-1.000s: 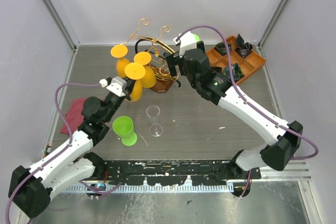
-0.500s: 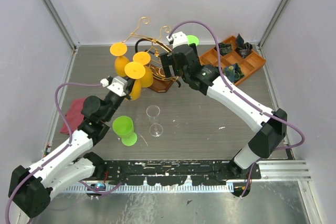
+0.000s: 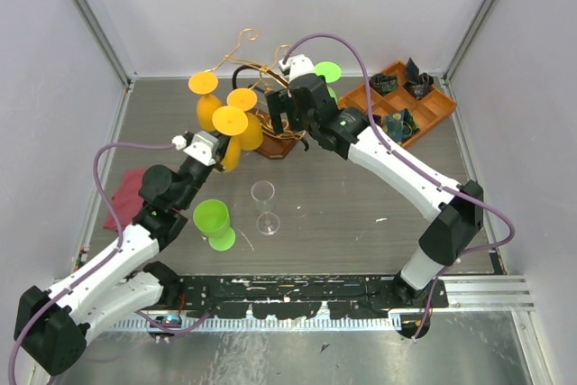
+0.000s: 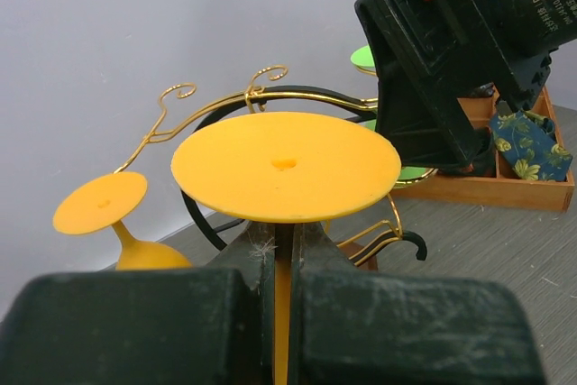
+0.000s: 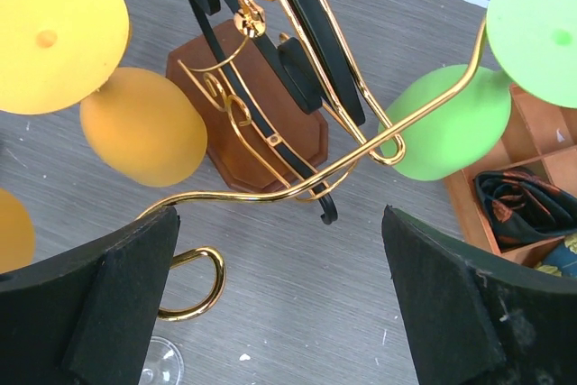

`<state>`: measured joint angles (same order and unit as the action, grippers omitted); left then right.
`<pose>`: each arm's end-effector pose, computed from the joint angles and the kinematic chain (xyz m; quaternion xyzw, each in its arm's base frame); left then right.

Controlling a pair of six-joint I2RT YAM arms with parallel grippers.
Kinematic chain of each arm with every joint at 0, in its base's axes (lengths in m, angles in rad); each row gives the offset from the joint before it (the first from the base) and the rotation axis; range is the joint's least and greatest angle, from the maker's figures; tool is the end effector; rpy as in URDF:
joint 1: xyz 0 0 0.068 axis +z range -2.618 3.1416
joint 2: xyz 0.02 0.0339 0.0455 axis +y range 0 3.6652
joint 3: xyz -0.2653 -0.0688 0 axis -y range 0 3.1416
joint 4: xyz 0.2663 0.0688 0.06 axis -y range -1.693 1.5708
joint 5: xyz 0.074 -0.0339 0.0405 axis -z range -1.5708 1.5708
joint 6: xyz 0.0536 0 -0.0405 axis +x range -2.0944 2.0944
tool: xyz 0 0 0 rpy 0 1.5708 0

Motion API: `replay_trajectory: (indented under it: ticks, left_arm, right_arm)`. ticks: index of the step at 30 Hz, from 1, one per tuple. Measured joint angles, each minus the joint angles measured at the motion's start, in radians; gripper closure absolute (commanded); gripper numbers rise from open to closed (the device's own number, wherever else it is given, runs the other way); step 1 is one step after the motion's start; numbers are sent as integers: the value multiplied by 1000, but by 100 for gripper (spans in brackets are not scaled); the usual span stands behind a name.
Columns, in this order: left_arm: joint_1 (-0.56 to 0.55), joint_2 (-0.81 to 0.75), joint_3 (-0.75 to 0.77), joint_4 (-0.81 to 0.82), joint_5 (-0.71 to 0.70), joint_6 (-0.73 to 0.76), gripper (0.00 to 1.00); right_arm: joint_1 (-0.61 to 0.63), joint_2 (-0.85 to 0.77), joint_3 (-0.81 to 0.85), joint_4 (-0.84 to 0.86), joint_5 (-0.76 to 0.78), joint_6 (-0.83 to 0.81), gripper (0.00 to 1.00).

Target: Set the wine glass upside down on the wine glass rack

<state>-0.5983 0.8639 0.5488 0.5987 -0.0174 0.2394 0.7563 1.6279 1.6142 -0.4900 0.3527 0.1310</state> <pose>0.2005 -0.1355 0.3254 0.2377 0.5510 -0.1376 0.7880 0.3117 0.2686 0.3747 -0.1758 0.8340 0.0785 0.5171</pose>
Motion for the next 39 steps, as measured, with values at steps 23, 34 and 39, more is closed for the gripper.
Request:
replay_trajectory:
  ticks: [23, 34, 39]
  left_arm:
    - [0, -55, 0, -35, -27, 3, 100]
    - [0, -55, 0, -37, -42, 4, 100]
    - [0, -54, 0, -37, -45, 4, 100]
  right_arm:
    - [43, 114, 110, 33, -63, 35, 0]
    - [44, 127, 133, 29, -68, 38, 0]
    - [50, 107, 133, 21, -82, 52, 0]
